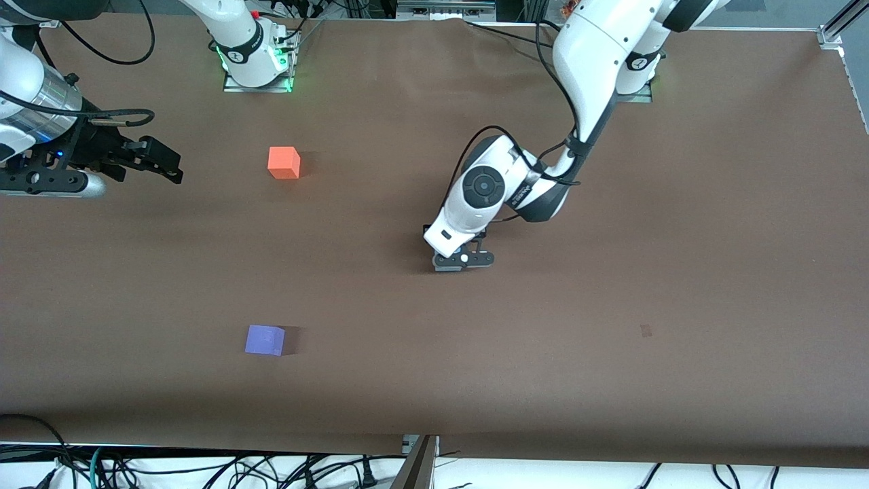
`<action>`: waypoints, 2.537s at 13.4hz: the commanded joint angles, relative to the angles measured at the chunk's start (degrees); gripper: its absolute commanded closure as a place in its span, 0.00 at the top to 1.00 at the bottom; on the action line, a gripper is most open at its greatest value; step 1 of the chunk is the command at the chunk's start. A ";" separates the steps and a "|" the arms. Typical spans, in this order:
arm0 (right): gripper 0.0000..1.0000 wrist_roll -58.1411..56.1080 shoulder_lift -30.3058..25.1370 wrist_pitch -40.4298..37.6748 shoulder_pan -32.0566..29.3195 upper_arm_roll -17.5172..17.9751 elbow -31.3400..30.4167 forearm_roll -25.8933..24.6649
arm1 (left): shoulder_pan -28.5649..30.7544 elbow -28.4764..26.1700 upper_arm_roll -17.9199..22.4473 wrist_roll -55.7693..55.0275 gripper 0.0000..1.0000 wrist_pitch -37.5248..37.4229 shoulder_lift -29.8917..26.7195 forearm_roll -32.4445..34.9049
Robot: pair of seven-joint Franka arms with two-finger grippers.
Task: Place blue block between orange and purple blocks
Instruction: 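Carry the light-blue cube with the left gripper toward the table middle, then withdraw the left gripper while the right gripper starts reaching out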
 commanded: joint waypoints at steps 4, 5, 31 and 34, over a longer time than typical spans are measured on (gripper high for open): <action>1.00 0.23 -0.23 0.34 0.66 -0.63 -0.11 0.20 | -1.91 2.28 1.12 -2.31 1.00 -1.01 3.08 1.29; 1.00 0.23 -0.32 0.34 0.66 -0.63 -0.11 0.12 | -1.39 3.06 1.12 -1.96 1.00 -1.18 2.73 1.20; 1.00 0.58 -0.23 0.34 0.66 -0.63 -0.02 0.20 | 38.34 7.67 1.91 28.10 1.00 -42.22 -29.93 4.28; 1.00 0.75 -0.23 0.34 0.66 -0.63 -0.02 0.20 | 39.75 3.79 1.91 28.54 1.00 -46.51 -36.54 4.19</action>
